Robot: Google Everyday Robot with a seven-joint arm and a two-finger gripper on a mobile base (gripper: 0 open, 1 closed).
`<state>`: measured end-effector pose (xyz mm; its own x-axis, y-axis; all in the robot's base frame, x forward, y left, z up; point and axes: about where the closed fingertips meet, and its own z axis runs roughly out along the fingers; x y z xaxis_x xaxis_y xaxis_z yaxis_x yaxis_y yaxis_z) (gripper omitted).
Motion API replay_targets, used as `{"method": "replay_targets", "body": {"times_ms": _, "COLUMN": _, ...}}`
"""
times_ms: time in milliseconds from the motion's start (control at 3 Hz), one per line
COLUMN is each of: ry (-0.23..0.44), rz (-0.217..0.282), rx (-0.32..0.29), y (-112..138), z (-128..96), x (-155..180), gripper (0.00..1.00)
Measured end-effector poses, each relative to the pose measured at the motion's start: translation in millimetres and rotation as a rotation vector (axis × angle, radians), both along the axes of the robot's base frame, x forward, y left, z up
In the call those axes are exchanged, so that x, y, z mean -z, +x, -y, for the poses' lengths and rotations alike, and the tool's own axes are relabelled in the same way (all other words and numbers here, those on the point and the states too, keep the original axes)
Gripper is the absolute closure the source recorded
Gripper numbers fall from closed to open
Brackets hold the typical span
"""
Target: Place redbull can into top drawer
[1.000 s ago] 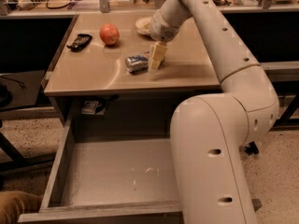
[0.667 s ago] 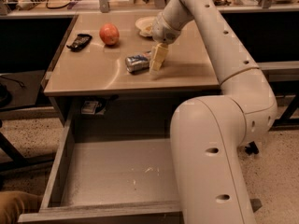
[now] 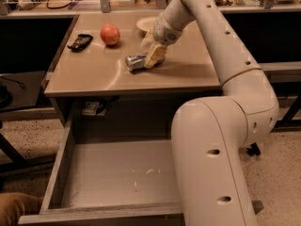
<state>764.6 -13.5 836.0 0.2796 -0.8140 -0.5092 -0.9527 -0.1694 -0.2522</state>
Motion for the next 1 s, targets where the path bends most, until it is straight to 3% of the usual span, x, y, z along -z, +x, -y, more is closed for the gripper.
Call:
{"method": "replay_targets", "body": {"times_ms": 667, "ry": 0.005, "rz": 0.021, "rx": -0.006, "y": 4, "z": -9, "x": -3, "gripper": 0.88}}
{"method": "replay_targets", "body": {"times_ms": 1000, "ry": 0.005, "rz": 0.046, "rx": -0.056, "y": -7, "z": -22, "x": -15, "gripper": 1.0}}
